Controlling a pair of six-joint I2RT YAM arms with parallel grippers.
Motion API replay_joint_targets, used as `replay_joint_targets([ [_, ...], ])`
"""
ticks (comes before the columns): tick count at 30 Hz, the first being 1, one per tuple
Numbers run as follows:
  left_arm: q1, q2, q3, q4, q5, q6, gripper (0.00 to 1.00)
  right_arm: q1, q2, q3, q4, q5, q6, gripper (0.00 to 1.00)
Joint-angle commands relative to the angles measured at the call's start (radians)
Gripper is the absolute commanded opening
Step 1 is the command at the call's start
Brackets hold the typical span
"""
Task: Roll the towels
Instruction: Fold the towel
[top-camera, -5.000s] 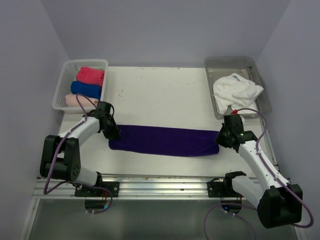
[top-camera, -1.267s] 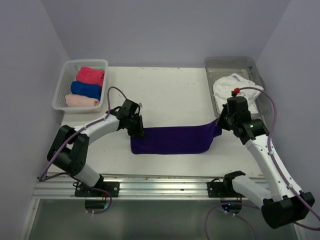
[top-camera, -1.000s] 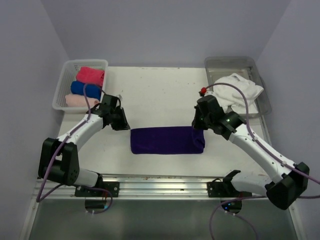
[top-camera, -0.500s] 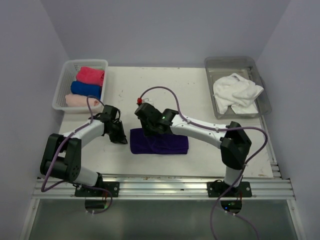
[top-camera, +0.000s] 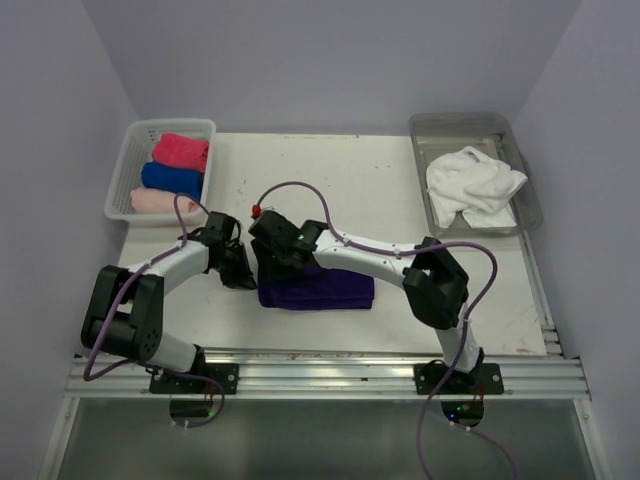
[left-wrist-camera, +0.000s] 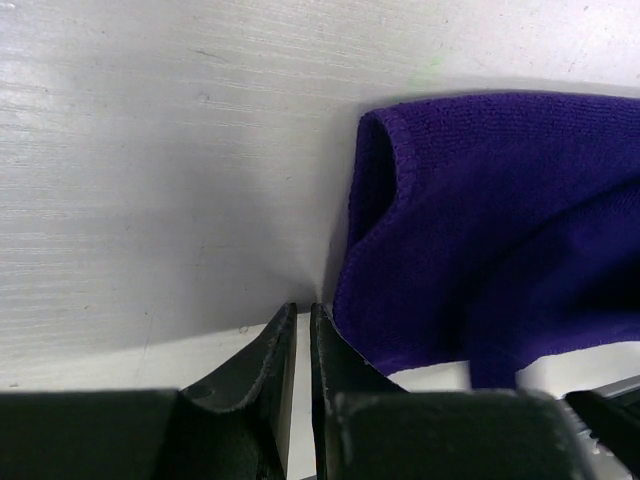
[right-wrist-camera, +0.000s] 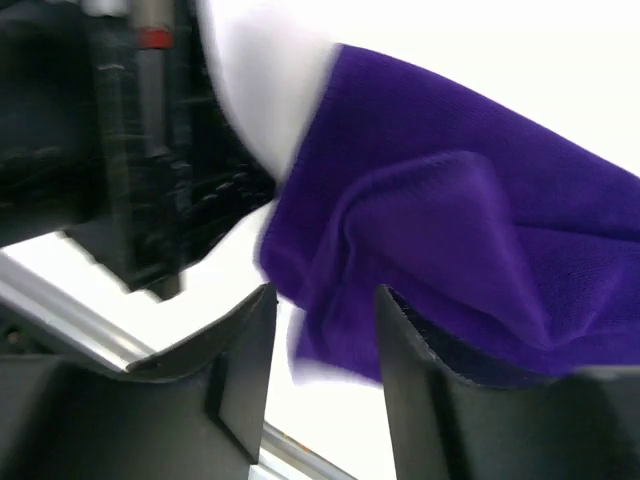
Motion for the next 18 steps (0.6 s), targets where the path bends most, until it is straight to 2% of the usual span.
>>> replay_joint_targets([
  [1,0.006,-0.011,0.026,-0.008,-0.045,-0.006,0.14,0.007,-0.022,0.067,0.066,-0.092,-0.005,0.50],
  [3,0.006,-0.031,0.055,-0.045,-0.089,0.002,0.14,0.004,-0.075,0.066,0.069,-0.083,-0.029,0.57],
  [5,0.007,-0.063,0.081,-0.080,-0.117,0.005,0.14,-0.007,-0.129,0.029,0.060,-0.034,-0.046,0.58],
  [8,0.007,-0.112,0.104,-0.106,-0.154,0.005,0.15,-0.062,-0.296,-0.144,0.109,0.010,-0.045,0.58],
  [10,0.007,-0.151,0.112,-0.102,-0.149,0.016,0.16,-0.163,-0.400,-0.311,0.147,0.009,-0.018,0.48],
  [12,0.004,-0.169,0.110,-0.080,-0.110,0.023,0.20,-0.208,-0.433,-0.415,0.155,-0.016,0.001,0.34],
  [15,-0.034,-0.152,0.135,-0.042,-0.089,0.031,0.26,-0.217,-0.447,-0.440,0.106,0.026,0.003,0.31],
  [18,-0.086,-0.091,0.185,-0.028,-0.094,0.033,0.28,-0.217,-0.473,-0.497,0.117,0.029,0.027,0.31],
])
